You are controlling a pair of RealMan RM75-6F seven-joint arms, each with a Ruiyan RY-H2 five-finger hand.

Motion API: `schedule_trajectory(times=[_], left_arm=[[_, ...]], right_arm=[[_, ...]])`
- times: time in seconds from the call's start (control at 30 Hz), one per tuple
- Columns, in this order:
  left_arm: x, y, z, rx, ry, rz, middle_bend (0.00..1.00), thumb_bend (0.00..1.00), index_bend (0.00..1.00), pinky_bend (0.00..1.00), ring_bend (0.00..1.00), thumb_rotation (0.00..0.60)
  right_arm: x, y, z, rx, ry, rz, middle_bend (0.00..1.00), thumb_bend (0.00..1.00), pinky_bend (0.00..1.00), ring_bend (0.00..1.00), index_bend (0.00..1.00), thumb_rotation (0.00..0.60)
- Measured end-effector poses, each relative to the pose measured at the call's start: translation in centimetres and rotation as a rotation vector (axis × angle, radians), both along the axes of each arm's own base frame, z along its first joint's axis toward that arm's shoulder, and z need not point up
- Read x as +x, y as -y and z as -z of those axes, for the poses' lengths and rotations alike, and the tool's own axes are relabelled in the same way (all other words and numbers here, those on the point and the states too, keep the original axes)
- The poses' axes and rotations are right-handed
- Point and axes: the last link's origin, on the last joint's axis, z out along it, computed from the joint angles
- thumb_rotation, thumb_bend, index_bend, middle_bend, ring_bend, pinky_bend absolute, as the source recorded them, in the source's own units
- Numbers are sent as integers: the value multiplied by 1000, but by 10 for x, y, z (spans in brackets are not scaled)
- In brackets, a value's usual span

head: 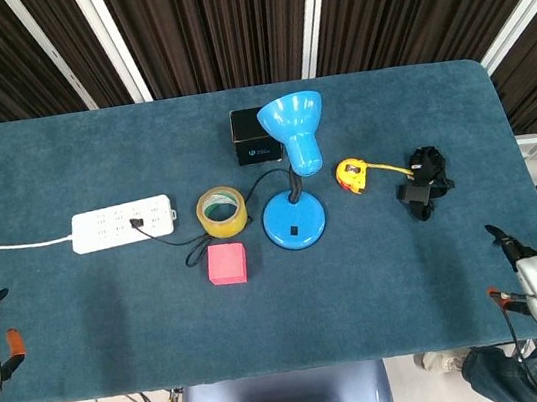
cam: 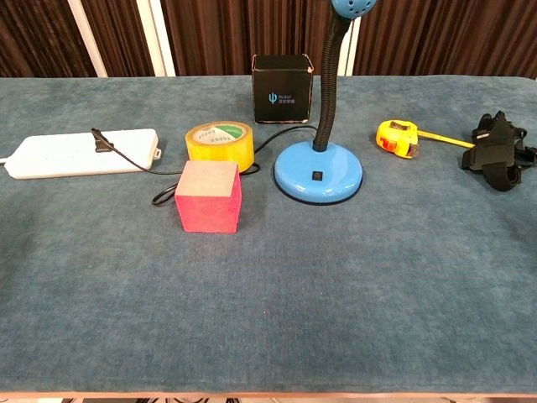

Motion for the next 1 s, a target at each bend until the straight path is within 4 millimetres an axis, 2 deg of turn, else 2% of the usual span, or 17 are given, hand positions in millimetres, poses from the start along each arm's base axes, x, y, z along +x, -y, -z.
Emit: schedule_trajectory(times=[0.1,0.27,0.43,0.6,0.83,1.0], left_arm=[[0,0,0,-2,2,-5,23,637,144,0,0,600],[-1,-2,1,-4,5,-13,23,637,144,0,0,600],[-1,-2,0,0,8,-10,23,637,144,0,0,600],[-1,-3,0,0,11,-11,23,637,144,0,0,600],[-2,-3,0,-3,16,-18,23,637,144,0,0,600],[-3,-3,-1,-3,20,-22,23,637,144,0,0,600]], right_arm=[[7,14,6,56,-4,-17,566,288,1000,751,59,600],[25,45,19,145,-18,-48,600,372,1000,778,13,600],[42,69,37,226,-26,-50,611,373,1000,781,0,600],[58,86,61,298,12,-32,619,374,1000,781,0,600],[90,106,103,383,39,-45,632,374,1000,786,0,600],[109,122,124,410,49,-51,634,374,1000,788,0,600]])
